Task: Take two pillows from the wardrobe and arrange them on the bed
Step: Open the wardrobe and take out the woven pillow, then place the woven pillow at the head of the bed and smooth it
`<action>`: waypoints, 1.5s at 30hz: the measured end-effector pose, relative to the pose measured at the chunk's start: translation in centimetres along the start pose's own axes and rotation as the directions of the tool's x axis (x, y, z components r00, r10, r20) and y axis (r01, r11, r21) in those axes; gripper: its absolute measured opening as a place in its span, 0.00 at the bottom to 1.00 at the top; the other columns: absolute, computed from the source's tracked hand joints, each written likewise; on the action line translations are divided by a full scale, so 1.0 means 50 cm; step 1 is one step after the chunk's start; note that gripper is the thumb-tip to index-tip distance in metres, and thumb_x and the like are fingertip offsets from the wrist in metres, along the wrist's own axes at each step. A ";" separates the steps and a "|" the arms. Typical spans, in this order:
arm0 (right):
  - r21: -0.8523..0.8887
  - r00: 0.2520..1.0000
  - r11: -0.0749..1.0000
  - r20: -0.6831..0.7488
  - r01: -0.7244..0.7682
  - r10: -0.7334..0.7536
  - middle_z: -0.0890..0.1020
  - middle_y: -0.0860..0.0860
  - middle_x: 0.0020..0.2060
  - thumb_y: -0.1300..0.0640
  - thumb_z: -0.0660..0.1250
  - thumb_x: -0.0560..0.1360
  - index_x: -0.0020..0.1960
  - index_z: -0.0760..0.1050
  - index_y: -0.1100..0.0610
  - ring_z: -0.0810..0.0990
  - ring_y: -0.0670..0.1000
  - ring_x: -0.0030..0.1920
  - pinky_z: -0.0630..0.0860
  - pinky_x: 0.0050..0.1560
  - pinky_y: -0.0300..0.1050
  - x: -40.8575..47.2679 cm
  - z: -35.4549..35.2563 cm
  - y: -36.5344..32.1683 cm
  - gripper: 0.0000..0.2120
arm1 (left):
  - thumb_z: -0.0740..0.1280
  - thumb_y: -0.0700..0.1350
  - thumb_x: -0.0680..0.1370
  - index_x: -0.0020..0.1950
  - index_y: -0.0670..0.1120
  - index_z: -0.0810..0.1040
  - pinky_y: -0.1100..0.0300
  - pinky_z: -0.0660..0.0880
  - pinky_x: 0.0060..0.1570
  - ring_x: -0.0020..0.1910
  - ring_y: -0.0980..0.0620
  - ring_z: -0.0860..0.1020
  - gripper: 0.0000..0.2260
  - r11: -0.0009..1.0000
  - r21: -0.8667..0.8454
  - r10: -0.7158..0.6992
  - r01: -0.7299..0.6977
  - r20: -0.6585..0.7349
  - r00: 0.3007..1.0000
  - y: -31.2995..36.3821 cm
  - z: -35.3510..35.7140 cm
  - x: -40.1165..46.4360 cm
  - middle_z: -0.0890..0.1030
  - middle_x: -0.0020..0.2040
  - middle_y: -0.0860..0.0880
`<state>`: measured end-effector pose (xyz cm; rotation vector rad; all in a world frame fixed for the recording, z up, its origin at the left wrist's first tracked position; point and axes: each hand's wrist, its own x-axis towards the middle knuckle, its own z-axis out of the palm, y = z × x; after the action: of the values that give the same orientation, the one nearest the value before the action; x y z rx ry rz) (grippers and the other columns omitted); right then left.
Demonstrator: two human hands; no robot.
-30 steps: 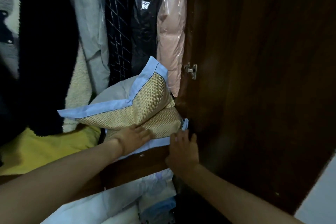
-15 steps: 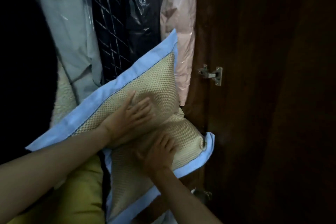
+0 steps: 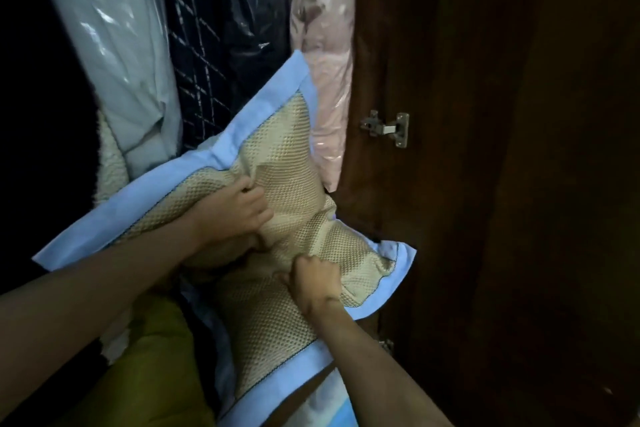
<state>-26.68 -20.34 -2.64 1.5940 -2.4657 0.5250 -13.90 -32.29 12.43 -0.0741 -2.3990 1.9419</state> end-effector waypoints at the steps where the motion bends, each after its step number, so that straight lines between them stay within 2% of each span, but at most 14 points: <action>1: 0.012 0.999 1.000 -0.028 0.017 -0.016 0.84 0.57 0.50 0.37 0.62 0.79 0.54 0.77 0.58 0.84 0.62 0.49 0.72 0.41 0.51 -0.016 -0.018 0.018 0.23 | 0.64 0.38 0.75 0.46 0.46 0.76 0.49 0.69 0.47 0.40 0.46 0.74 0.04 0.999 -0.038 -0.010 0.009 -0.025 1.000 -0.008 -0.011 0.004 0.78 0.38 0.47; 5: -0.019 0.991 0.996 -0.100 0.083 -0.084 0.84 0.57 0.47 0.36 0.59 0.80 0.52 0.74 0.56 0.83 0.62 0.46 0.73 0.41 0.52 -0.122 -0.092 0.109 0.22 | 0.67 0.35 0.74 0.48 0.44 0.73 0.46 0.67 0.47 0.41 0.43 0.73 0.07 0.988 -0.149 -0.074 0.050 -0.160 0.984 -0.035 -0.069 0.031 0.77 0.38 0.44; 8: -0.090 0.985 0.987 -0.094 0.134 -0.143 0.84 0.57 0.48 0.36 0.59 0.80 0.55 0.73 0.56 0.83 0.62 0.46 0.70 0.38 0.52 -0.205 -0.162 0.160 0.23 | 0.67 0.35 0.74 0.48 0.45 0.72 0.46 0.66 0.48 0.41 0.43 0.73 0.08 0.973 -0.221 -0.107 0.062 -0.197 0.974 -0.025 -0.153 0.058 0.77 0.38 0.44; 12: -0.202 0.983 0.969 -0.093 0.140 -0.161 0.84 0.55 0.43 0.31 0.59 0.77 0.55 0.73 0.56 0.84 0.60 0.42 0.70 0.36 0.50 -0.321 -0.247 0.227 0.28 | 0.68 0.40 0.75 0.49 0.47 0.73 0.46 0.65 0.50 0.42 0.45 0.75 0.06 0.941 -0.338 -0.117 0.033 -0.232 0.966 0.020 -0.294 0.096 0.80 0.41 0.46; 17: -0.306 0.985 0.944 -0.076 0.126 -0.156 0.84 0.54 0.39 0.29 0.56 0.76 0.54 0.74 0.56 0.83 0.59 0.38 0.66 0.32 0.47 -0.526 -0.336 0.345 0.30 | 0.64 0.38 0.76 0.47 0.48 0.74 0.48 0.63 0.45 0.40 0.45 0.73 0.05 0.852 -0.521 -0.186 -0.049 -0.389 0.902 0.120 -0.483 0.116 0.78 0.38 0.48; 22: -0.416 0.999 0.909 0.021 -0.022 0.034 0.84 0.55 0.39 0.28 0.58 0.74 0.51 0.72 0.57 0.83 0.59 0.36 0.65 0.32 0.48 -0.812 -0.416 0.473 0.31 | 0.69 0.40 0.71 0.49 0.49 0.75 0.50 0.62 0.43 0.41 0.46 0.72 0.09 0.756 -0.598 -0.121 -0.268 -0.530 0.839 0.278 -0.709 0.212 0.77 0.38 0.50; 27: -0.476 0.940 0.832 0.027 -0.287 0.339 0.84 0.56 0.41 0.29 0.62 0.73 0.49 0.68 0.56 0.82 0.60 0.39 0.67 0.35 0.51 -1.119 -0.508 0.581 0.29 | 0.71 0.39 0.68 0.49 0.51 0.77 0.49 0.65 0.43 0.41 0.47 0.74 0.13 0.626 -0.615 -0.101 -0.480 -0.674 0.731 0.402 -0.950 0.340 0.78 0.38 0.53; 30: -0.511 0.864 0.740 -0.011 -0.438 0.504 0.85 0.57 0.44 0.29 0.63 0.73 0.52 0.69 0.58 0.83 0.62 0.41 0.66 0.35 0.52 -1.294 -0.548 0.606 0.30 | 0.72 0.39 0.69 0.52 0.51 0.78 0.49 0.66 0.43 0.43 0.47 0.75 0.14 0.543 -0.606 -0.090 -0.581 -0.731 0.677 0.468 -1.088 0.400 0.79 0.39 0.54; 32: -0.523 0.799 0.666 -0.048 -0.531 0.599 0.85 0.58 0.46 0.29 0.61 0.73 0.59 0.70 0.59 0.83 0.64 0.43 0.66 0.35 0.52 -1.397 -0.565 0.613 0.34 | 0.70 0.40 0.71 0.54 0.51 0.78 0.48 0.67 0.45 0.44 0.47 0.75 0.13 0.499 -0.564 -0.074 -0.658 -0.784 0.616 0.506 -1.171 0.436 0.79 0.40 0.53; 34: -0.529 0.715 0.576 -0.087 -0.624 0.694 0.85 0.57 0.48 0.27 0.59 0.73 0.62 0.69 0.59 0.83 0.64 0.44 0.66 0.36 0.52 -1.490 -0.581 0.608 0.36 | 0.69 0.41 0.72 0.55 0.51 0.78 0.47 0.68 0.45 0.45 0.46 0.75 0.13 0.461 -0.498 -0.071 -0.735 -0.846 0.529 0.538 -1.255 0.468 0.80 0.41 0.53; 36: -0.523 0.633 0.492 -0.124 -0.696 0.764 0.84 0.57 0.47 0.27 0.58 0.74 0.59 0.70 0.59 0.83 0.63 0.43 0.67 0.36 0.52 -1.571 -0.595 0.591 0.35 | 0.67 0.41 0.73 0.55 0.51 0.77 0.47 0.69 0.45 0.44 0.46 0.75 0.12 0.433 -0.410 -0.071 -0.803 -0.903 0.423 0.564 -1.335 0.499 0.80 0.41 0.53; 38: -0.502 0.537 0.402 -0.157 -0.766 0.829 0.84 0.57 0.47 0.28 0.59 0.74 0.55 0.69 0.58 0.83 0.63 0.42 0.67 0.36 0.52 -1.646 -0.609 0.561 0.32 | 0.63 0.43 0.74 0.55 0.52 0.77 0.48 0.68 0.44 0.44 0.46 0.75 0.11 0.413 -0.314 -0.070 -0.855 -0.947 0.314 0.588 -1.418 0.522 0.81 0.42 0.52; 41: -0.503 0.379 0.237 -0.199 -0.831 0.904 0.84 0.56 0.44 0.28 0.60 0.74 0.50 0.68 0.57 0.83 0.62 0.40 0.66 0.35 0.51 -1.749 -0.629 0.494 0.31 | 0.69 0.41 0.72 0.56 0.51 0.79 0.47 0.68 0.46 0.45 0.45 0.77 0.13 0.348 -0.203 -0.079 -0.915 -0.979 0.187 0.630 -1.540 0.531 0.83 0.45 0.51; 45: -0.515 0.136 -0.011 -0.246 -0.857 0.960 0.83 0.56 0.43 0.27 0.59 0.73 0.51 0.68 0.57 0.82 0.61 0.40 0.67 0.34 0.51 -1.871 -0.657 0.358 0.31 | 0.73 0.42 0.70 0.54 0.51 0.79 0.46 0.69 0.46 0.46 0.45 0.78 0.13 0.278 -0.067 -0.087 -0.958 -0.995 0.044 0.669 -1.686 0.483 0.83 0.45 0.51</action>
<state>-5.47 78.10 -5.62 -0.5337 -3.0388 -0.3379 -31.78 58.63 -2.48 -1.9189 -1.9460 -0.0192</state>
